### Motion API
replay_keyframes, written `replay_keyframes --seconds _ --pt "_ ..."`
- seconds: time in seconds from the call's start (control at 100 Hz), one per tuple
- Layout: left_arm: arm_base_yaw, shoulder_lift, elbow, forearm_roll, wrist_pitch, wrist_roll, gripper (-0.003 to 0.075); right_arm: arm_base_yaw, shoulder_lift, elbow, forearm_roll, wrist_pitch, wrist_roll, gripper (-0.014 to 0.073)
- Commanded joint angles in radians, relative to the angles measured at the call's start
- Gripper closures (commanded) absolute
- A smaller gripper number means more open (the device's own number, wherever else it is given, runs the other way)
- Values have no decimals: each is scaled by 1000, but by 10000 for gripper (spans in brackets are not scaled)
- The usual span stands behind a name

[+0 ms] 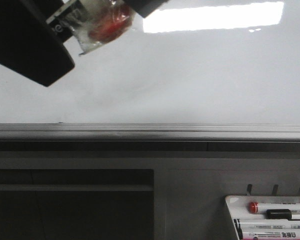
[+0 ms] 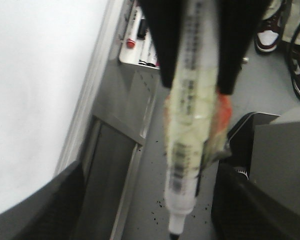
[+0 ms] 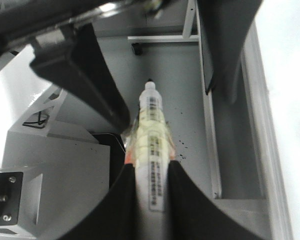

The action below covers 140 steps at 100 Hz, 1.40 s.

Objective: Write number 2 on whiteboard

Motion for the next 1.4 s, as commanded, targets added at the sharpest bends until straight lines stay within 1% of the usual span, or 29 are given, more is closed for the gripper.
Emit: replay_keyframes --seconds 0.0,0.08,0.28,0.41,0.51,0.58,0.62,0.71,0.83,0.87,0.94,1.04,1.07,1.15,1.32,1.39 --pt "37 -60 -35 -16 -64 -36 168 -9 -60 -34 -12 -35 39 590" --pt "81 -118 -35 -16 -68 -55 174 -35 -103 -34 -69 -40 114 590" --pt "216 -277 8 -16 -76 -122 175 -141 -198 -28 -105 -21 294 590" --pt "305 -375 74 -18 -114 -217 175 -190 -258 11 -166 -53 449 590" --pt "349 -418 128 -20 -149 -305 175 -194 -294 75 -203 -97 615 590" --pt "371 -430 152 -20 -164 -366 175 -194 -311 137 -203 -141 671 590" --pt "380 -430 162 -20 -175 -389 175 -194 -320 171 -201 -163 671 590" --pt "392 -430 178 -20 -182 -391 175 -194 -326 222 -199 -211 671 590" --pt "395 -430 187 -20 -196 -391 175 -194 -324 230 -185 -184 671 590" --pt "395 -430 187 -20 -201 -391 175 -194 -324 232 -179 -199 671 590" --pt "395 -430 187 -20 -205 -391 175 -194 -324 232 -152 -262 671 590" --pt "395 -430 187 -20 -211 -391 175 -194 -322 232 -121 -397 671 590" --pt "395 -430 187 -20 -211 -391 175 -194 -315 225 -113 -415 671 590" --pt "395 -430 187 -20 -214 -391 175 -194 -276 182 -107 -392 671 590" --pt "395 -430 187 -20 -220 -391 175 -194 -116 5 -113 -241 671 590" --pt "395 -430 187 -20 -220 -391 175 -194 -51 -66 -141 -192 671 590"
